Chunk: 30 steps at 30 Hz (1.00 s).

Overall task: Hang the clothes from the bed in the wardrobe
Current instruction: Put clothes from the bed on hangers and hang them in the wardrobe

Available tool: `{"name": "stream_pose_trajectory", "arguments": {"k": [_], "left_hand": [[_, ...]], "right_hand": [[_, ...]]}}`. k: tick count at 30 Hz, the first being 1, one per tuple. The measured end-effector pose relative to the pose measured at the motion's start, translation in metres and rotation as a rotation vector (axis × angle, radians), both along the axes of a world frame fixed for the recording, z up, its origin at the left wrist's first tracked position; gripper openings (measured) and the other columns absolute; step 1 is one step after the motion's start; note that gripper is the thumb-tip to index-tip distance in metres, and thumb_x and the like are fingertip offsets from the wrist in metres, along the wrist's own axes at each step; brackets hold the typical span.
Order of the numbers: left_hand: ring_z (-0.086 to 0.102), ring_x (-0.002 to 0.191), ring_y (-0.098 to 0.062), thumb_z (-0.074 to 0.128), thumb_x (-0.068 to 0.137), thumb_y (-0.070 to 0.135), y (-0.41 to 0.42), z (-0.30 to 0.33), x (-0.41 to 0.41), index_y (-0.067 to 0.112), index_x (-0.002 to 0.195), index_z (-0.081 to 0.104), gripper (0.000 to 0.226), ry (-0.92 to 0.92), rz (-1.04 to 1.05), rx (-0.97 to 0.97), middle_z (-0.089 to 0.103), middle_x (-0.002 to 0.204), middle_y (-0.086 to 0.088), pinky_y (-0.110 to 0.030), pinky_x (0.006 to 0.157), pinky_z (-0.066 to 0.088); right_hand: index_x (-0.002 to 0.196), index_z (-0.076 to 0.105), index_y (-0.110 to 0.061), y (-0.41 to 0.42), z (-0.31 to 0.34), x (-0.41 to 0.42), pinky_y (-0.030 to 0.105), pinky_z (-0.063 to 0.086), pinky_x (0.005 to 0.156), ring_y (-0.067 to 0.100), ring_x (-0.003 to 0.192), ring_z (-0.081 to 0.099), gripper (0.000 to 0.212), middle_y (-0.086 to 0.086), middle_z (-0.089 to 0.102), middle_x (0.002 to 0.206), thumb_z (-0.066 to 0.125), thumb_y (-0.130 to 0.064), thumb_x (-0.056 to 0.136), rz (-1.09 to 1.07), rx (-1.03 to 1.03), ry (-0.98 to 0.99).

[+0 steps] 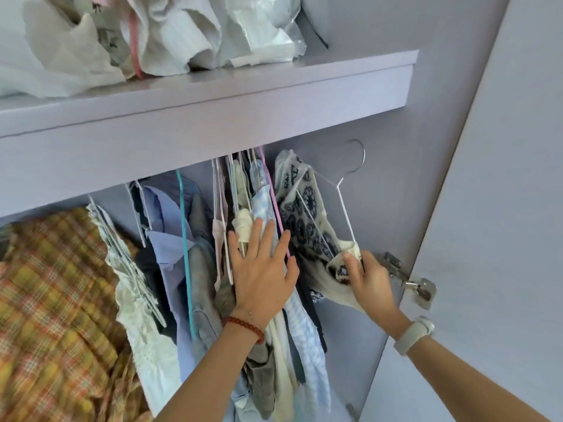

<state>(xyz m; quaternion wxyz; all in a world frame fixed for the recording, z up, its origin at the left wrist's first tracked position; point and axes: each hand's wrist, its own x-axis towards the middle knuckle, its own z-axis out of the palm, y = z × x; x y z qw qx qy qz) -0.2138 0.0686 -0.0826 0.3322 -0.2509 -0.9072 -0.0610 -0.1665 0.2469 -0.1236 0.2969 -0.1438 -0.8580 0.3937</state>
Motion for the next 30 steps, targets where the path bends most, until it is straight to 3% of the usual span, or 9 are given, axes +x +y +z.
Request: {"name": "stream_pose_trajectory", "arguments": {"k": [3, 6, 8, 11, 16, 20, 23, 26, 30], "left_hand": [[0.037, 0.132, -0.033, 0.064, 0.078, 0.017, 0.012, 0.002, 0.011, 0.011, 0.114, 0.065, 0.036, 0.019, 0.006, -0.002, 0.056, 0.129, -0.011, -0.071, 0.099, 0.0], [0.034, 0.134, -0.033, 0.066, 0.076, 0.008, 0.033, -0.003, 0.031, 0.011, 0.114, 0.064, 0.038, 0.032, -0.146, 0.021, 0.055, 0.13, -0.011, -0.065, 0.105, 0.0], [0.039, 0.131, -0.032, 0.063, 0.079, 0.004, 0.049, -0.014, 0.049, 0.009, 0.113, 0.063, 0.035, 0.005, -0.358, 0.077, 0.057, 0.127, -0.011, -0.062, 0.109, 0.013], [0.047, 0.123, -0.036, 0.059, 0.082, 0.001, 0.069, -0.037, 0.071, 0.002, 0.117, 0.059, 0.035, -0.144, -0.635, 0.221, 0.055, 0.125, -0.017, -0.057, 0.098, 0.04], [0.038, 0.127, -0.04, 0.068, 0.081, 0.034, 0.107, -0.074, 0.102, 0.007, 0.132, 0.047, 0.061, -0.481, -0.624, 0.001, 0.041, 0.137, -0.023, -0.055, 0.102, 0.036], [0.056, 0.079, -0.037, 0.076, 0.072, 0.007, 0.143, -0.075, 0.154, 0.005, 0.1, 0.07, 0.029, -0.472, -0.819, 0.106, 0.058, 0.09, -0.019, -0.046, 0.06, 0.055], [0.057, 0.055, -0.027, 0.076, 0.067, -0.006, 0.161, -0.074, 0.204, 0.001, 0.095, 0.071, 0.03, -0.495, -0.986, 0.121, 0.061, 0.072, -0.014, -0.027, 0.049, 0.05], [0.054, 0.055, -0.015, 0.072, 0.07, -0.007, 0.169, -0.078, 0.269, 0.0, 0.094, 0.07, 0.026, -0.613, -1.213, 0.135, 0.063, 0.073, -0.012, -0.012, 0.055, 0.041], [0.056, 0.07, -0.012, 0.064, 0.084, 0.022, 0.173, -0.09, 0.354, 0.013, 0.094, 0.072, 0.015, -0.794, -1.369, -0.135, 0.061, 0.087, -0.002, -0.015, 0.055, 0.044]], "right_hand": [[0.063, 0.042, -0.018, 0.02, -0.022, 0.06, 0.026, 0.027, 0.048, 0.024, 0.041, 0.048, 0.03, 0.0, 0.049, 0.047, 0.055, -0.023, 0.089, -0.104, 0.236, -0.144], [0.075, 0.053, -0.012, 0.037, -0.03, 0.116, 0.024, 0.028, 0.046, 0.033, 0.048, 0.056, 0.019, 0.005, 0.059, 0.057, 0.054, -0.024, 0.089, -0.251, 0.442, -0.303], [0.072, 0.05, -0.013, 0.042, -0.034, 0.158, 0.026, 0.031, 0.045, 0.033, 0.049, 0.056, 0.021, 0.005, 0.058, 0.057, 0.05, -0.024, 0.09, -0.333, 0.444, -0.359], [0.068, 0.051, -0.012, 0.049, -0.04, 0.226, 0.023, 0.031, 0.042, 0.028, 0.042, 0.053, 0.029, 0.0, 0.053, 0.051, 0.042, -0.029, 0.09, -0.452, 0.505, -0.261], [0.066, 0.056, -0.011, 0.043, -0.041, 0.324, 0.015, 0.028, 0.041, 0.017, 0.035, 0.048, 0.056, -0.004, 0.049, 0.046, 0.023, -0.043, 0.097, -0.607, 0.586, -0.164], [0.074, 0.052, -0.017, 0.035, -0.05, 0.395, 0.021, 0.035, 0.036, 0.016, 0.036, 0.049, 0.043, -0.001, 0.052, 0.048, 0.024, -0.041, 0.097, -0.743, 0.576, -0.18], [0.071, 0.062, -0.006, 0.031, -0.057, 0.446, 0.02, 0.036, 0.038, 0.018, 0.04, 0.052, 0.057, 0.002, 0.056, 0.052, 0.023, -0.039, 0.098, -0.897, 0.583, -0.212], [0.074, 0.064, -0.006, 0.029, -0.066, 0.496, 0.017, 0.033, 0.041, 0.016, 0.045, 0.056, 0.052, 0.001, 0.06, 0.058, 0.028, -0.034, 0.097, -0.985, 0.615, -0.293], [0.066, 0.06, -0.008, 0.02, -0.076, 0.57, 0.014, 0.03, 0.037, 0.014, 0.039, 0.047, 0.057, -0.001, 0.054, 0.05, 0.025, -0.041, 0.097, -1.098, 0.518, -0.328]]}}
